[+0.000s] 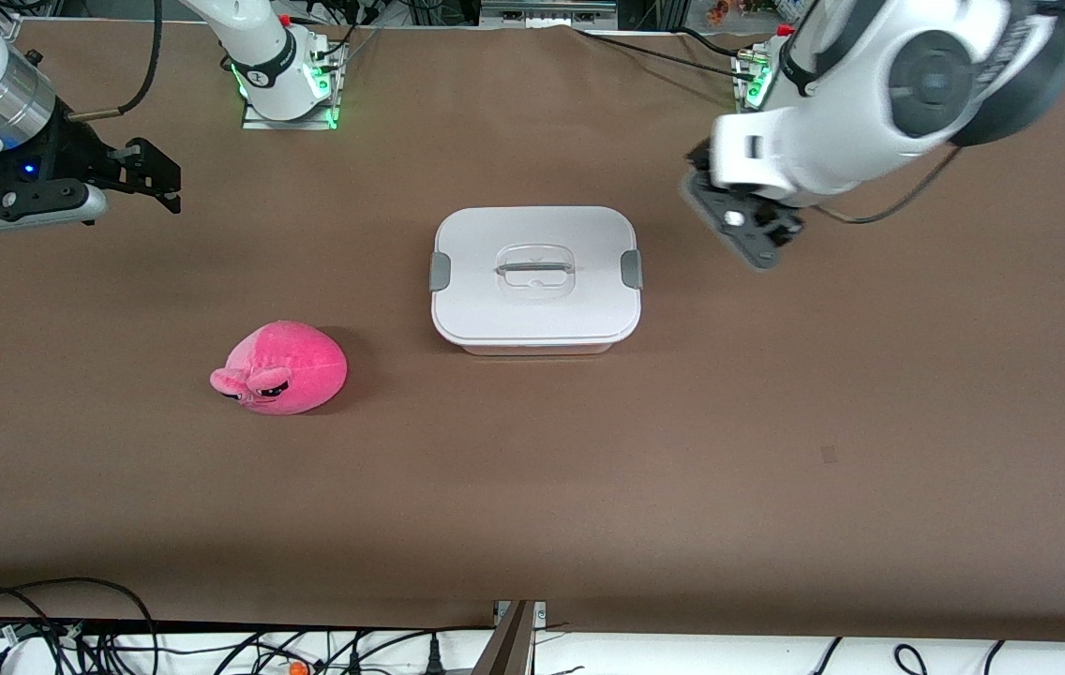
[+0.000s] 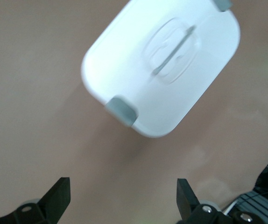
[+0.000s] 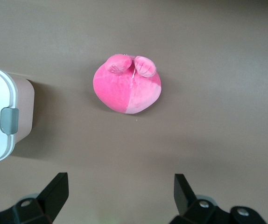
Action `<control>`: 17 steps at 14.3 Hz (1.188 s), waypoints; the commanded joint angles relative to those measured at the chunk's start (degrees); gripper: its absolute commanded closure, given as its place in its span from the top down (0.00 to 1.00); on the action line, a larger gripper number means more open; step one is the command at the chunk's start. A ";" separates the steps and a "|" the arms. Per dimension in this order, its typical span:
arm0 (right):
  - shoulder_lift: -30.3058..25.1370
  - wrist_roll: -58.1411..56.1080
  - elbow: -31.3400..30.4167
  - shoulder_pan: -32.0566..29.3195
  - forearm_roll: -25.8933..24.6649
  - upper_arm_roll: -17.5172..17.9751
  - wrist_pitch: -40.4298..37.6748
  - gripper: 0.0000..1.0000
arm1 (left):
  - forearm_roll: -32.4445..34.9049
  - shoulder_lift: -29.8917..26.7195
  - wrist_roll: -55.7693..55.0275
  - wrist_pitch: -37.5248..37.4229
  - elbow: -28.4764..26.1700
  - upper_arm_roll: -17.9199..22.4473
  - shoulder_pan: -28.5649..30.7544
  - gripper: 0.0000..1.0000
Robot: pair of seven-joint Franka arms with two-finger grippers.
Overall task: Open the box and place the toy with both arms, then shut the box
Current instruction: 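Reach the left gripper to the white lid handle and grasp it, then lift the lid off with the left gripper while the right gripper grasps the plush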
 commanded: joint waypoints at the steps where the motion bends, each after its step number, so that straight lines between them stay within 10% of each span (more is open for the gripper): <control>1: -0.48 0.30 -0.34 -0.37 0.76 0.26 0.20 1.00 | 2.80 4.16 2.25 8.16 0.46 0.89 -7.77 1.00; 11: 0.39 -0.22 -0.26 -0.37 1.55 0.26 1.78 1.00 | 12.57 17.18 6.47 29.63 0.02 -1.49 -14.12 1.00; 14: 0.66 -0.67 -0.26 -0.46 1.55 0.26 2.48 1.00 | 12.65 18.33 8.12 30.69 0.02 -2.72 -14.39 0.69; 17: 2.06 -0.05 -0.26 -0.72 1.38 0.17 2.40 1.00 | 12.65 18.15 9.63 30.69 -0.07 -3.94 -13.86 0.02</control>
